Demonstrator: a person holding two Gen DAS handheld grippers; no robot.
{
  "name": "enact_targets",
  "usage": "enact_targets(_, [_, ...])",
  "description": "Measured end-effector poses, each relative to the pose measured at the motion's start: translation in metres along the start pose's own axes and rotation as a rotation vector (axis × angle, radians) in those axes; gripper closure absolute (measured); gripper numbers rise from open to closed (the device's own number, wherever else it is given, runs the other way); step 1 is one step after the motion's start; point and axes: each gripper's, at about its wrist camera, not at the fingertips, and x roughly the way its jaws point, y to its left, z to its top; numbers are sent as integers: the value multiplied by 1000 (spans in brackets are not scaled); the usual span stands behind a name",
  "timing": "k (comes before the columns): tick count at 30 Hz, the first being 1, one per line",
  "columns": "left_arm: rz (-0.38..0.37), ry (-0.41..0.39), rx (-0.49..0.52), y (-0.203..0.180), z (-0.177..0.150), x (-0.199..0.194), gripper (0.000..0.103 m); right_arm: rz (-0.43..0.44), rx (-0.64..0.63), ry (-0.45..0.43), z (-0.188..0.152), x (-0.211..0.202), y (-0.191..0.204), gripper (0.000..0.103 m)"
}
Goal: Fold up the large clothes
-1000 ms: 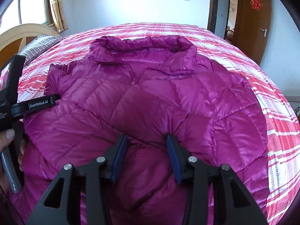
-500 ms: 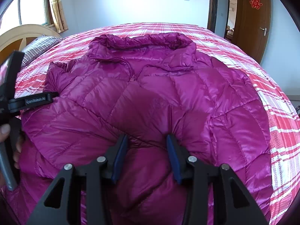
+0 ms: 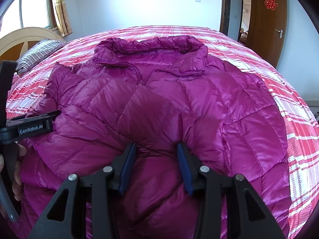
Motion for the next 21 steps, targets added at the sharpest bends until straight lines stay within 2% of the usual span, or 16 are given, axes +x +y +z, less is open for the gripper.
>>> enact_targets(3, [17,-7,15,-5,-1,-2,1,2,0,1,0,-1,0,58])
enact_targets(6, [16,-12,11,-5,-2,-2,1,40,36,22,6,-8,-7,60])
enact_targets(8, [16,-15,11,-5,-4,-3,1,65,97,-25,12,-26,-16,59])
enact_targets(10, [21,-18,15,-7,-4,-5,1,10,46,-62,18,-30,-14,54])
enact_targets(13, [24,-22,5,-4,-6,-15,1,2,18,6,20,-3,-19,60])
enact_targets(15, [48,-59,32,-4,1,-32,1,-9,-23,9,17,6,-19,60])
enact_targets(17, [59,-141,68,-5,15,-54,1,-23,-52,-7,12,6,-15,59])
enact_targets(19, [46,-210,91,-10,39,-72,1,-38,-66,-14,10,7,-11,58])
enact_targets(21, [23,-228,110,-21,66,-75,1,-54,-77,-19,8,7,-8,58])
